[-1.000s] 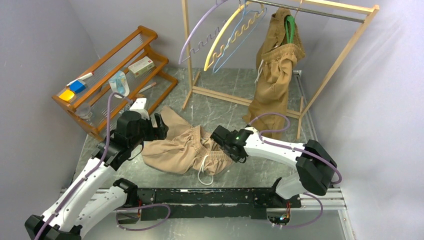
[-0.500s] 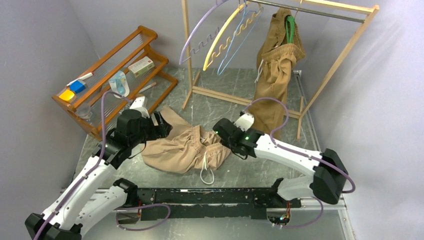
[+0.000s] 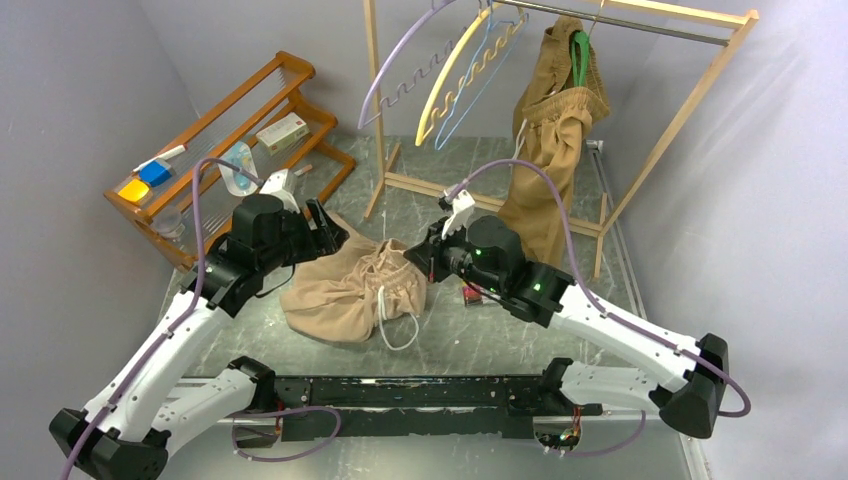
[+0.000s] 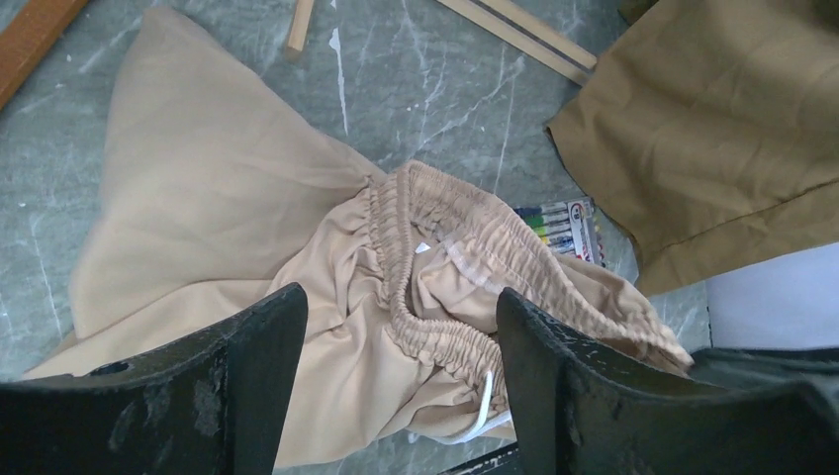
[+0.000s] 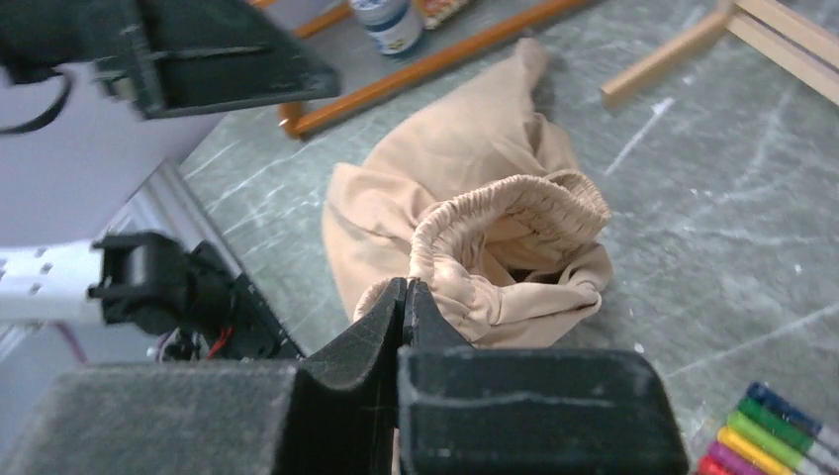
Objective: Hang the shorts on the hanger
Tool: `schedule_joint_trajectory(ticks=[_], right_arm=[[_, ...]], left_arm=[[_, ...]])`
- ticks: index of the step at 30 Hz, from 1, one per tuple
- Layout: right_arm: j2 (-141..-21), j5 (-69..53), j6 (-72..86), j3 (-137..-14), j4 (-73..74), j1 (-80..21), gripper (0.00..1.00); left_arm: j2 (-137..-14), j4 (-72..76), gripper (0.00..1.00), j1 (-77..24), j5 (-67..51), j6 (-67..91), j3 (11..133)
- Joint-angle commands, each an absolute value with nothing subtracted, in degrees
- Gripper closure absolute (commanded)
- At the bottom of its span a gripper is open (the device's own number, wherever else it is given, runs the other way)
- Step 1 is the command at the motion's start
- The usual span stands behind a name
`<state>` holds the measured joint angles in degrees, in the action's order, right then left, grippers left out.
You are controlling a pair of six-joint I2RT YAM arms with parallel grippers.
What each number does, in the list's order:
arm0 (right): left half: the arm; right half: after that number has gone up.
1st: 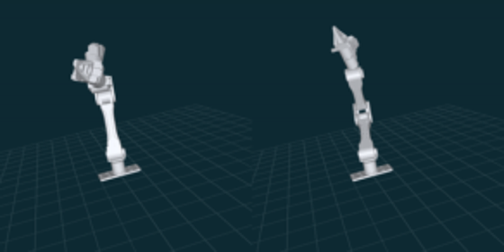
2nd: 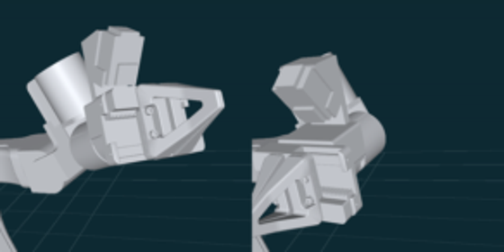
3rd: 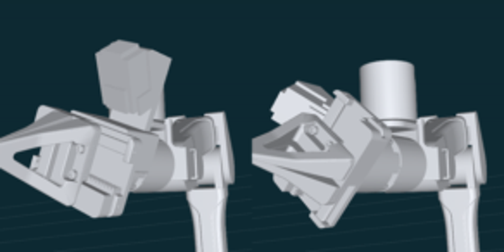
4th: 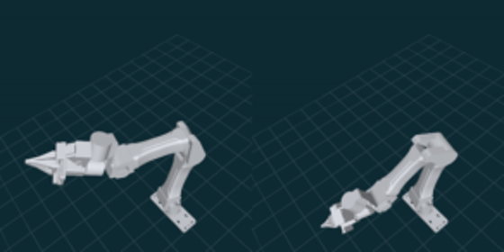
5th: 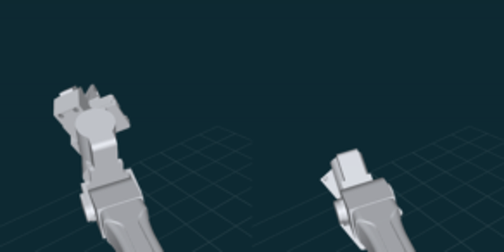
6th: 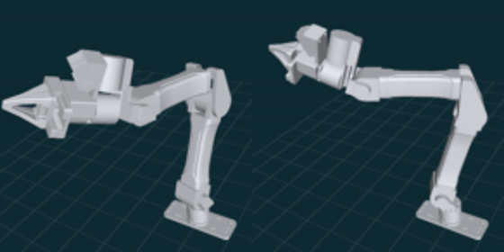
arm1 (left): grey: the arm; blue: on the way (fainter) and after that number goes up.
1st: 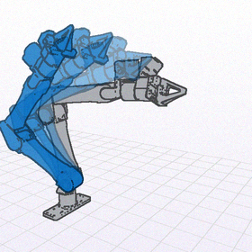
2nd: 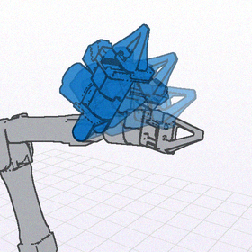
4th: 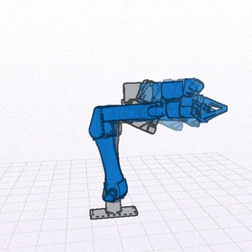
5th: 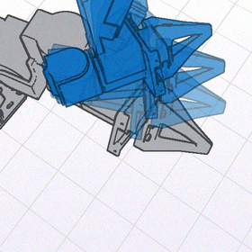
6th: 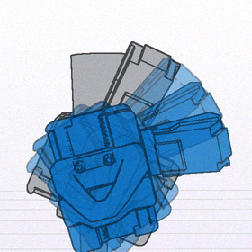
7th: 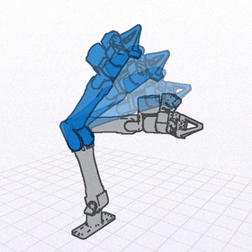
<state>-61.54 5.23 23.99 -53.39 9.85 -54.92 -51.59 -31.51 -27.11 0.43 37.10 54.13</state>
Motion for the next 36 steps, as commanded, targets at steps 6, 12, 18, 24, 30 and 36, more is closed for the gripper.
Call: schedule_joint_trajectory(ticks=[6,12,18,24,30,36], right_arm=[[-55.0,0.9,22.2,-45.5,14.1,-55.3,1.0],[-51.7,7.6,33.8,-38.7,18.7,-55.3,1.0],[-50.5,7.9,37.9,-34.7,14.8,-55.3,1.0],[-52.5,7.6,37.3,-35.3,13.1,-55.3,1.0],[-54.5,7.8,38.0,-36.0,13.7,-55.3,1.0],[-54.6,8.3,37.9,-36.2,13.4,-55.3,1.0]], left_arm=[[-54.2,-28.1,0.28,-27.4,-5.1,34.3,49.4],[-63.8,-26.5,0.28,-27.5,-9.4,30.5,52.3],[-72.4,-22.5,0.28,-28.0,-12.0,29.7,54.8],[-77.9,-19.4,0.26,-30.0,-6.8,31.7,57.2],[-82.5,-15.7,0.34,-30.8,-3.9,34.4,58.3],[-88.6,-13.1,0.35,-33.2,-4.8,32.6,61.4]])
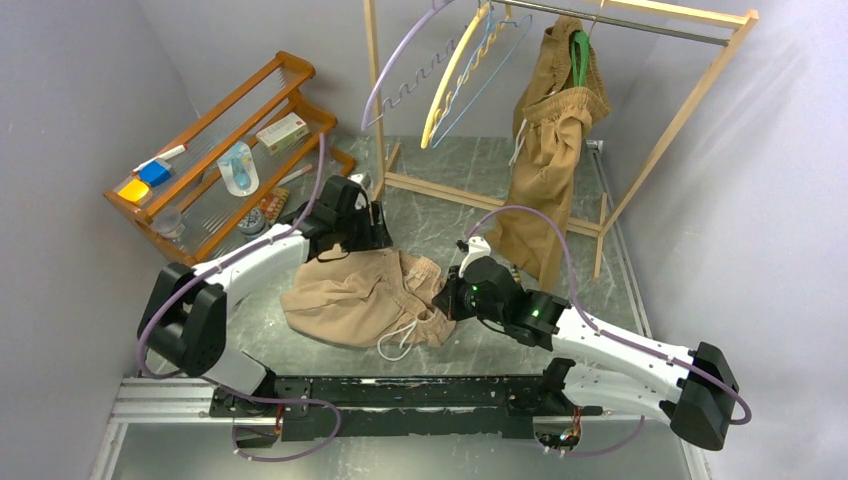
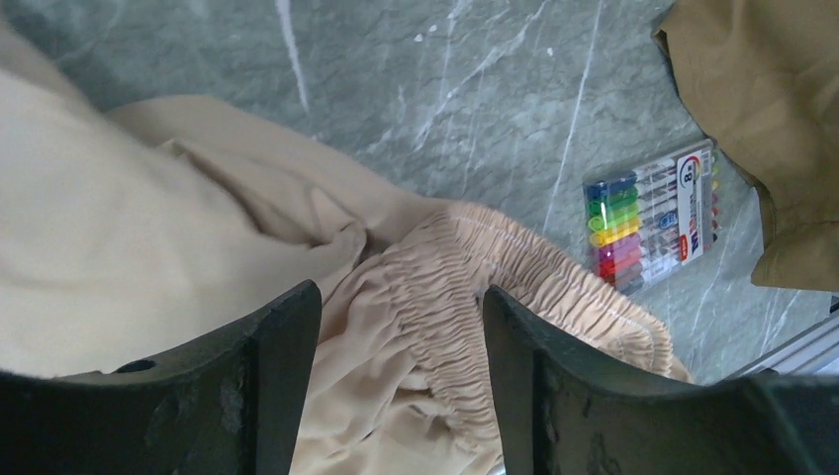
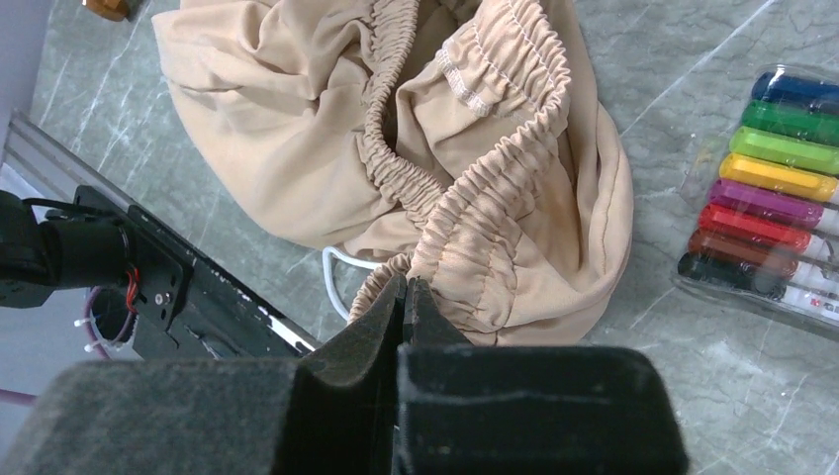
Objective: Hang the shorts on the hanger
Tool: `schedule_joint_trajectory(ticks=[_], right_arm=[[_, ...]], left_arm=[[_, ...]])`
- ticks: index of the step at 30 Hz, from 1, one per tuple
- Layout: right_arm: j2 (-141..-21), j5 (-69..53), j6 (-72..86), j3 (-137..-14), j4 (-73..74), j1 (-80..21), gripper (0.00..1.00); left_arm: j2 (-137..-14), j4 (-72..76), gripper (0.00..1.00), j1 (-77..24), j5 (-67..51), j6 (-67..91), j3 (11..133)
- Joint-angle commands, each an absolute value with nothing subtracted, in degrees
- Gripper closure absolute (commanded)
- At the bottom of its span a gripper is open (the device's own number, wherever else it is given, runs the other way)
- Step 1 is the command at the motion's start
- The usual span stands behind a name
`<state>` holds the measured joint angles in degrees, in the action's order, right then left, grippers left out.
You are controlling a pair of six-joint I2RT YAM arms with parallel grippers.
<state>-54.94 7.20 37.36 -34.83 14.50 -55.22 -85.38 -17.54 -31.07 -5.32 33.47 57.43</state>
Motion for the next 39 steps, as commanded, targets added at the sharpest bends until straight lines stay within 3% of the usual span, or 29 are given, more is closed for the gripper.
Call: schedule_joint_trajectory(ticks=[1,27,30,32,34,39], right_arm=[[-54.7,8.5,38.1,-36.3,13.4,-55.3,1.0],[-56.2,9.2,38.0,-37.4,14.1,-55.3,1.0],[-56.1,10.3,37.9,-37.8,14.8,-55.3,1.0],[-55.8,11.7,38.1,-37.7,15.0,-55.3,1.0],[-55.6,13.1,38.6,-37.8,15.6,-55.3,1.0],[-54.2,17.8,39.8,-40.1,18.2,-55.3,1.0]], left_arm=[[-89.8,-13.7,0.36,-33.8,-4.5,32.1,62.5],[-101.0,-19.6,0.49,-39.8,6.6,28.3,66.9],[-100.0,-20.9,0.63,-39.9,8.3,28.2,66.3],[-99.1,-21.9,0.82,-40.2,9.2,28.0,66.3],[-97.2,-23.3,0.92,-40.4,10.7,28.2,66.3],[-85.6,-25.2,0.93,-40.4,13.4,30.5,64.6]])
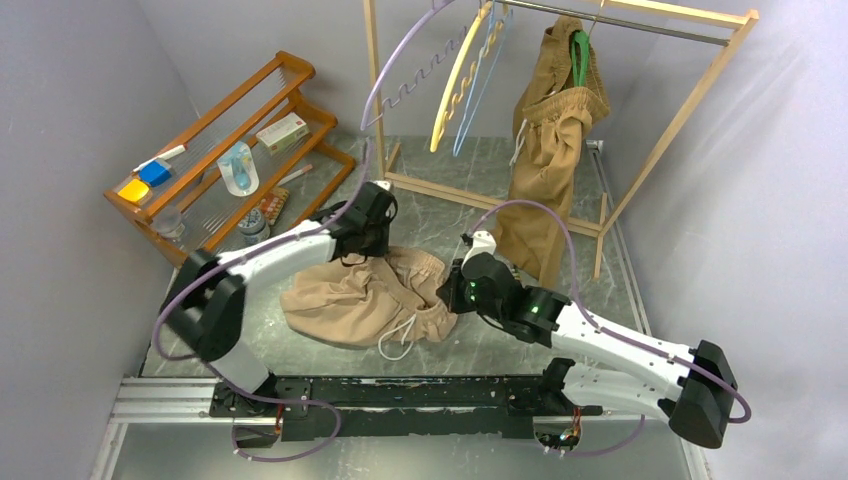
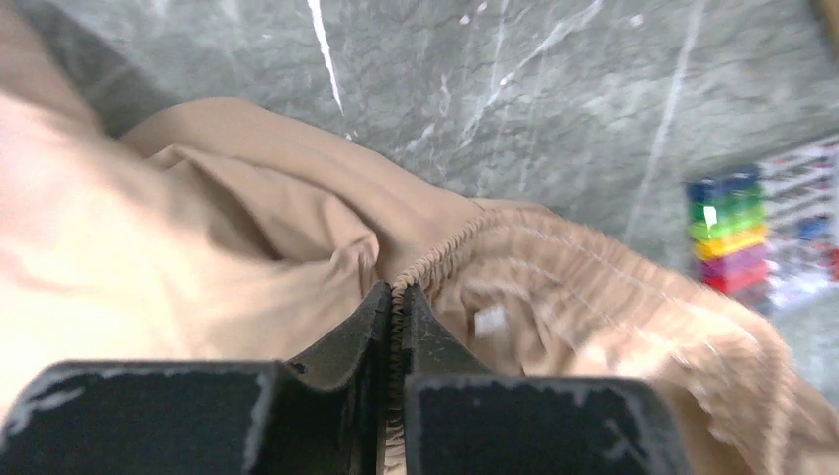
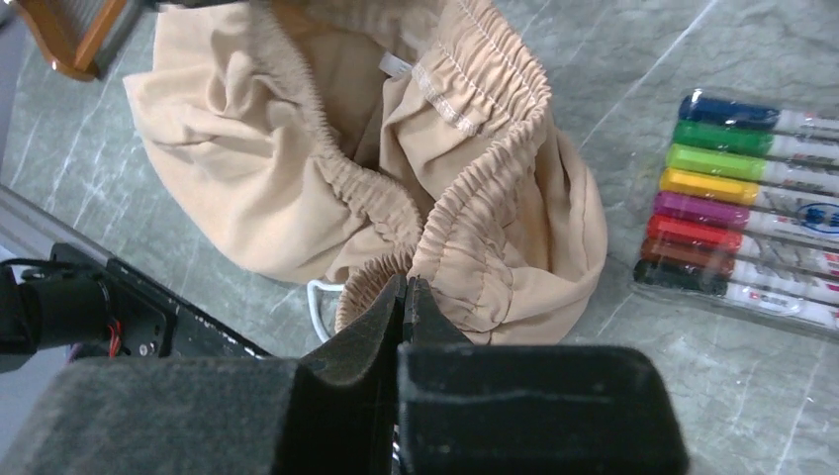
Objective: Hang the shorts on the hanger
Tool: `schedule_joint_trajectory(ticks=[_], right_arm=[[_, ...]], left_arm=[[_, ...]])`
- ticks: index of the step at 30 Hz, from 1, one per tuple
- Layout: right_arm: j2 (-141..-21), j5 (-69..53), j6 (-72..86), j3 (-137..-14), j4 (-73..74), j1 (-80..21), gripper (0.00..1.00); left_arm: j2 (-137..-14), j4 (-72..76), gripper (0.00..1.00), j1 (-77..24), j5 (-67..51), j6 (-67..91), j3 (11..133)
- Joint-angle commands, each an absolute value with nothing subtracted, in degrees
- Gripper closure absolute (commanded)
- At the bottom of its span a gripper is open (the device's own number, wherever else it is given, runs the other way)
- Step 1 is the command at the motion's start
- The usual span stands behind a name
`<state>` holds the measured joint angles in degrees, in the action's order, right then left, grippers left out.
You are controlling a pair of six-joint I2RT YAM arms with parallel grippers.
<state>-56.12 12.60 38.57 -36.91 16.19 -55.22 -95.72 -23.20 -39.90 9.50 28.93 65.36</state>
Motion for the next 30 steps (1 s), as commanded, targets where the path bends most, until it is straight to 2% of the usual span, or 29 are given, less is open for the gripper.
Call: schedule_joint_trajectory(ticks=[1,10,18,24,30], right_arm=[[-53.7,19.0,39.8,-41.2,18.6,-55.3,1.0],[-49.6,28.4,34.3,-55.8,23.0,-55.3,1.0],[-49.6,30.0,25.9,-71.8,23.0,-55.3,1.0],[-49.9,28.1,28.3,-68.8,25.5,-55.3,1.0],[-51.0,24.4,32.6,-58.9,28.7,-55.3,1.0]], left_arm=[[-83.2,-25.6,0.93,-40.4,14.0,31.2,64.2],[-60.5,-28.6,0.93,-40.4,21.1,32.3,67.2],[-56.6,-29.0,0.93,-40.4,18.2,27.6,83.0],[-52.7,-28.9,0.93,-40.3,18.9,29.0,76.0],[-48.5,-30.7,0.93,-40.4,16.7,35.1,58.5]])
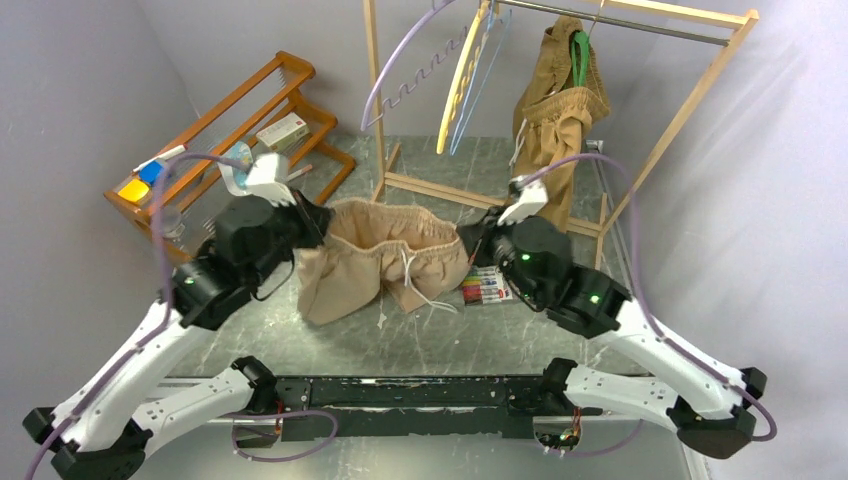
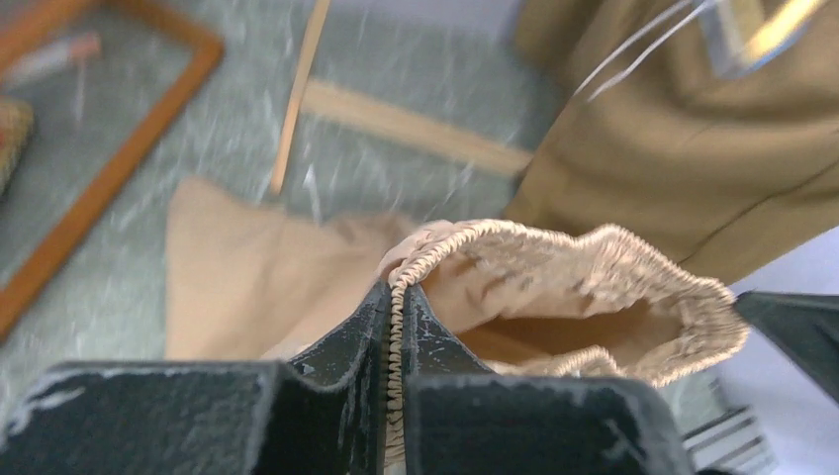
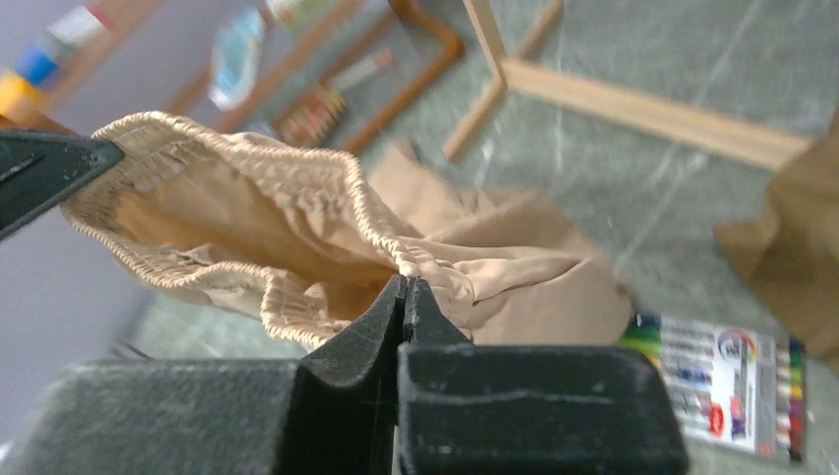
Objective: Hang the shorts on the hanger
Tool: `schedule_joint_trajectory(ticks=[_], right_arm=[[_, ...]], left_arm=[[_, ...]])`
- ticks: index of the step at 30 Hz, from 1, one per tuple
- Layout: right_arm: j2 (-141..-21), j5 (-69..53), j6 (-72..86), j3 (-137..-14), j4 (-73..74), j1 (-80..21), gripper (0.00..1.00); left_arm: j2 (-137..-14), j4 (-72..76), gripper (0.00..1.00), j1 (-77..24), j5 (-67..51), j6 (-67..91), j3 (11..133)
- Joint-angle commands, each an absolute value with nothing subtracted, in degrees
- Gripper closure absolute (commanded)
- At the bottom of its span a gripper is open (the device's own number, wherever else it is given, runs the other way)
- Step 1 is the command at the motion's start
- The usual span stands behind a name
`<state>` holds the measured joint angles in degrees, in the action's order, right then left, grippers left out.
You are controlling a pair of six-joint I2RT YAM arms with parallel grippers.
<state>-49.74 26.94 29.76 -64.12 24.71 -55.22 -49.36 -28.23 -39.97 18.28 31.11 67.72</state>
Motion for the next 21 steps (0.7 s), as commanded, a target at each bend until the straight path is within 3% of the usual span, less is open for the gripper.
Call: schedule_joint_trajectory(ticks=[1,8,14,21], right_arm=[[-51.3,23.3,33.1,-57.1,28.6,-55.3,1.0],[-54.4,19.6,36.0,-51.5,25.9,-55.3,1.0],[-57.5,22.3,38.6,-54.1,28.6,-55.3,0.77],[-57.3,25.5,40.2,-61.8,30.9,-55.3,0.54]], left_arm=[[-47.9,-29.9,0.93,-40.4,15.9,35.3,55.5],[-49.7,-28.9,0.93,-40.2,12.5,35.4,48.4],[-52.5,-28.1,0.93,-38.5,8.4,33.8,49.8],[-54.2,-26.0,0.93,-32.0,-4.5,30.0,50.2]])
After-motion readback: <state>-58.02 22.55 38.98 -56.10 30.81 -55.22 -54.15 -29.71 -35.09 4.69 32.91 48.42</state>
